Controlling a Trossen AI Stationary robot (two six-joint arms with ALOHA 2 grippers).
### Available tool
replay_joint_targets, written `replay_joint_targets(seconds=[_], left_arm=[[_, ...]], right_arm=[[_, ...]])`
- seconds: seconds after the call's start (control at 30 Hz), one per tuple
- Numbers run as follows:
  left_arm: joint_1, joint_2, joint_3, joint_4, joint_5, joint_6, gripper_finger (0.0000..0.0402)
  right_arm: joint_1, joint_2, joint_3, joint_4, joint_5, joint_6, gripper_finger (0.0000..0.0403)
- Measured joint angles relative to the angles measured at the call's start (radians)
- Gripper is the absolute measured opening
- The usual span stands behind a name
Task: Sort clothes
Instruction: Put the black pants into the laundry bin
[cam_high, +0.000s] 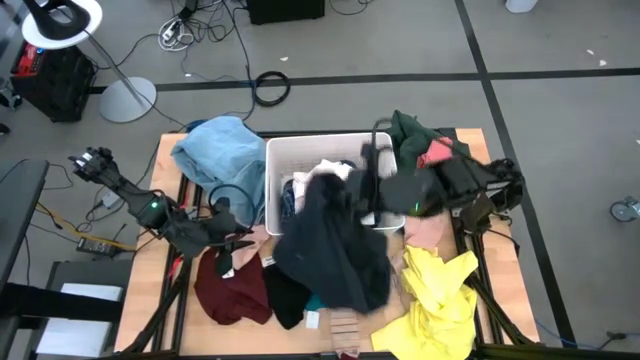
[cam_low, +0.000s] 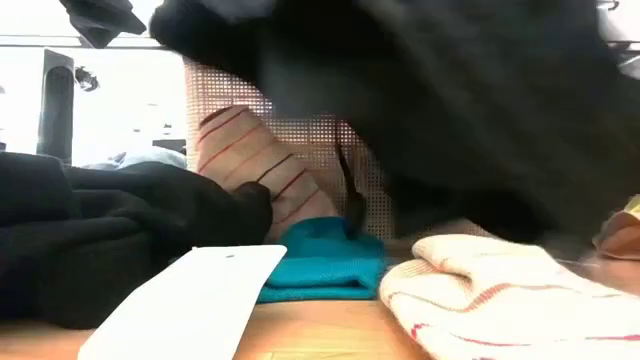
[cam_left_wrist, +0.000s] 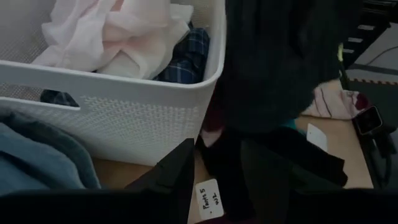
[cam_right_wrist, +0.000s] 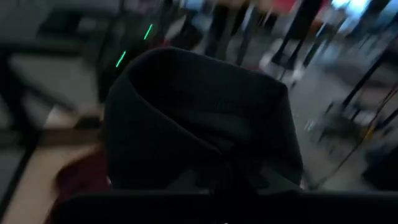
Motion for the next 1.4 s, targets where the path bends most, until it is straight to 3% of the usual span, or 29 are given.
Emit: replay_joint_targets(seconds=[0.37, 0.47, 0.57, 0.73, 0.93, 1.03, 1.2, 1.4], left_arm=[[-0.044, 0.013, 0.000, 0.004, -0.065, -0.024, 0.0137], [-0.052, 0.020, 0.000, -0.003, -0.065, -0.026, 0.0137], [-0.063, 0.020, 0.000, -0.026, -0.070, -0.041, 0.0137], [-0.082, 0.019, 0.000, -0.075, -0.110, -0.064, 0.0137], [-0.084, 0.019, 0.000, -0.084, -0.131, -0.079, 0.0137], [-0.084, 0.019, 0.000, -0.071, -0.155, -0.087, 0.0137], [-0.084, 0.018, -0.035, -0.007, -0.183, -0.097, 0.0137], [-0.092, 0.019, -0.227, 0.243, -0.115, -0.140, 0.0137]], right_arm=[[-0.214, -0.023, 0.009, 0.858, 0.008, -0.509, 0.0011], [-0.269, -0.031, 0.010, 0.959, 0.008, -0.551, 0.0011], [-0.295, -0.053, 0.010, 0.829, 0.009, -0.529, 0.0011], [-0.294, -0.070, 0.009, 0.378, -0.003, -0.320, 0.0011], [-0.324, -0.050, 0.009, 0.011, -0.161, -0.035, 0.0011], [-0.362, -0.008, -0.034, -0.068, -0.209, 0.058, 0.0011], [-0.417, 0.076, -0.160, -0.087, -0.409, 0.200, 0.0011], [-0.452, 0.198, -0.323, -0.059, -0.420, 0.243, 0.0053]])
